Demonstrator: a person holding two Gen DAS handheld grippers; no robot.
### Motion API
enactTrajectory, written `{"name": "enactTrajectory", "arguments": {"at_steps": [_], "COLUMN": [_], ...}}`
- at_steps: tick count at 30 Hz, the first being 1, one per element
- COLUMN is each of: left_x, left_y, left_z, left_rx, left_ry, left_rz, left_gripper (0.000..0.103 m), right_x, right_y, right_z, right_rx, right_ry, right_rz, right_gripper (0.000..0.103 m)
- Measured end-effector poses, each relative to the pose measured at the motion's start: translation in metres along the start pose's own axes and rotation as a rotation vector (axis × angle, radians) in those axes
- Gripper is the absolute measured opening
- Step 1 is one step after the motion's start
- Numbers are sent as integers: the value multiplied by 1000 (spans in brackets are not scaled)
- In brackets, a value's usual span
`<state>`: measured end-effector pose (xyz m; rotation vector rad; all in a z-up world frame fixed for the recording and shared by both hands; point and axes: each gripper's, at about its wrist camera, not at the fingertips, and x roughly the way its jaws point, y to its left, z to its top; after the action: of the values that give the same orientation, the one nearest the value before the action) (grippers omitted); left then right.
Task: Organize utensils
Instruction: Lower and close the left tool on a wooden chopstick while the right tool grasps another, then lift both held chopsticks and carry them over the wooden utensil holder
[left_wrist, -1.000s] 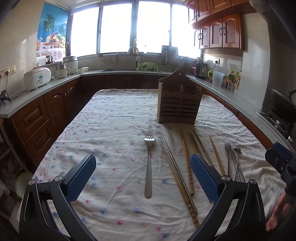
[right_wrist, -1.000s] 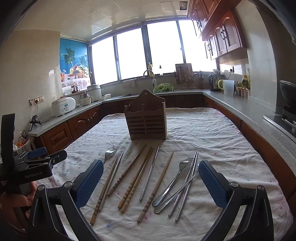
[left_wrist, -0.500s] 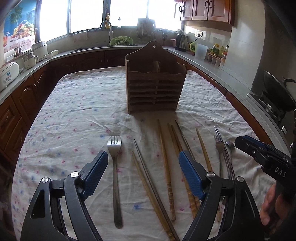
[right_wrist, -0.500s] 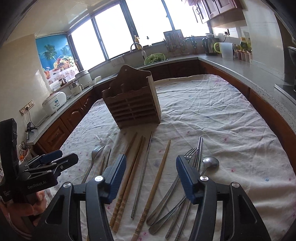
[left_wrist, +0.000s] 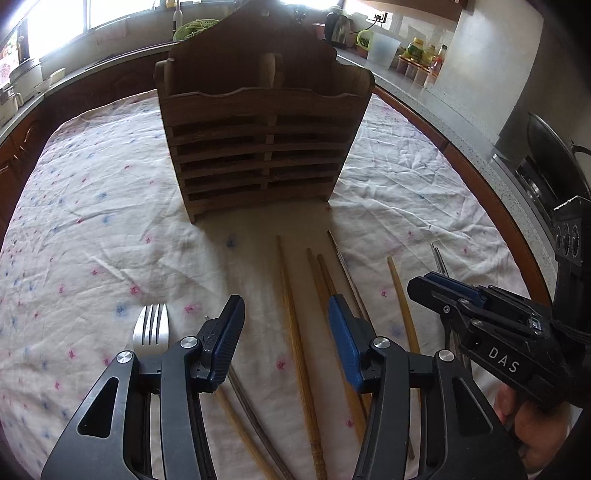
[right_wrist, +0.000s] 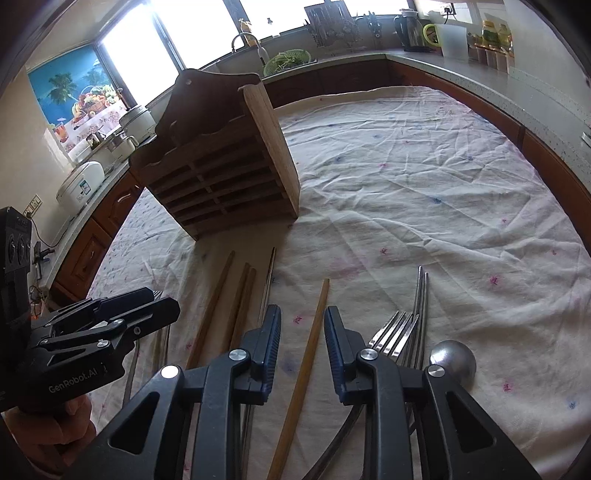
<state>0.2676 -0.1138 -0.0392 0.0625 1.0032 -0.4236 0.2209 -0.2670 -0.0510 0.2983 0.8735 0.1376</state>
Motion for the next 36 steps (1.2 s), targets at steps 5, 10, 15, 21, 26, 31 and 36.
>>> {"name": "enactTrajectory", "arguments": {"at_steps": [5,10,15,21,26,31,36], "left_x": [28,46,42,50,47,24,-28], "left_y": [-3,-2,3,-14,-18,-15,-11], "left_z": [10,13,10,17,14,12,8], "left_rx": [38,82,128,195,192,142,105], "left_ry": [59,82,113,115,103,74,-11], "left_rz": [3,28,25,86,82,21,-60], "left_gripper": [32,26,19,19,8,6,6], "right_x": [22,30,31,34,33,25,-5], "right_y": [-9,-5,-5,2,0,-8,0], "right_z": [5,10,10,11,9,13,16], "right_rx": [18,-14,-59,-116,-97,-23,-13], "right_ry": [52,70,80,88,63,65,15], "right_rz": [-18,-38,-46,-71,-65,28,95], "right_gripper": [18,15,8,9,8,5,5]}}
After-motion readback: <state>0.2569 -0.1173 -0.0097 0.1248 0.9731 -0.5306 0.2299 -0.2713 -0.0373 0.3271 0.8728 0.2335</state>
